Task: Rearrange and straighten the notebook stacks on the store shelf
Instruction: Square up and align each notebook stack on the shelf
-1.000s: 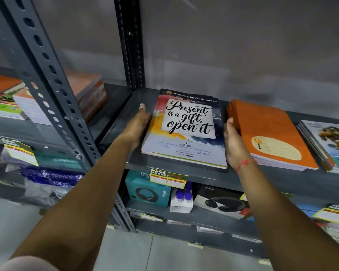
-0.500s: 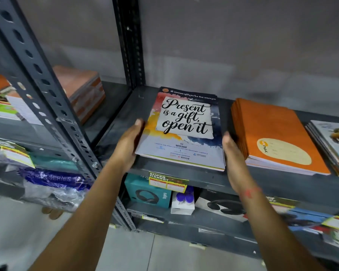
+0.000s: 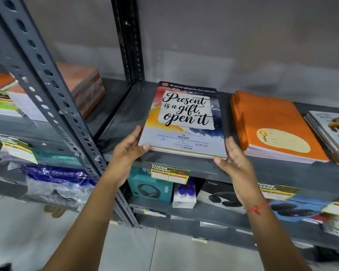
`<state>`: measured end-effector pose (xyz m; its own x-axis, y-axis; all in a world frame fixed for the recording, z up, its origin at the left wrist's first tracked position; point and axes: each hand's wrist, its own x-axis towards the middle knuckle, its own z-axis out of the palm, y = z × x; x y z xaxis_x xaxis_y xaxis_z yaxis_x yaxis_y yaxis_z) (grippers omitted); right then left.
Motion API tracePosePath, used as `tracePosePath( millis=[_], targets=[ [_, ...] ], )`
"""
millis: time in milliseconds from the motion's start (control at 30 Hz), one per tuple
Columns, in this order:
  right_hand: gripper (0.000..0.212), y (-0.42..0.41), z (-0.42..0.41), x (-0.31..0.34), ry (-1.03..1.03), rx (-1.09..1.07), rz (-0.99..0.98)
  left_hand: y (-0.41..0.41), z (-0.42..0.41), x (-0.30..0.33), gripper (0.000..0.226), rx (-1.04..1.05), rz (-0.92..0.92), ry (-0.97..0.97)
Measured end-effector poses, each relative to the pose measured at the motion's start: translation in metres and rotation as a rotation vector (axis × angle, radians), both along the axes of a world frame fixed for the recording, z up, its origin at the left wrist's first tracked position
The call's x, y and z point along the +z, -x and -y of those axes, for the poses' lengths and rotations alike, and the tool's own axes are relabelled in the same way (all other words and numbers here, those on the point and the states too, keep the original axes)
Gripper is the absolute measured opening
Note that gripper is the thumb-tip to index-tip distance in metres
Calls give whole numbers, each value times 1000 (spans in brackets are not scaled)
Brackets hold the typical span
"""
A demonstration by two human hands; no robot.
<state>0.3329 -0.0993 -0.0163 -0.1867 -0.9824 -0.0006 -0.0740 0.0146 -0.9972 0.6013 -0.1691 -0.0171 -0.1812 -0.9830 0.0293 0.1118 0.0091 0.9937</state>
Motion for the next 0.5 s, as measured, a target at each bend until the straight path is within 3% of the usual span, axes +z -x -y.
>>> tracePosePath(
  millis=[500],
  targets=[
    [52, -7, 6, -8, 48, -204, -117, 16, -3, 0, 44, 272, -55, -36]
  ],
)
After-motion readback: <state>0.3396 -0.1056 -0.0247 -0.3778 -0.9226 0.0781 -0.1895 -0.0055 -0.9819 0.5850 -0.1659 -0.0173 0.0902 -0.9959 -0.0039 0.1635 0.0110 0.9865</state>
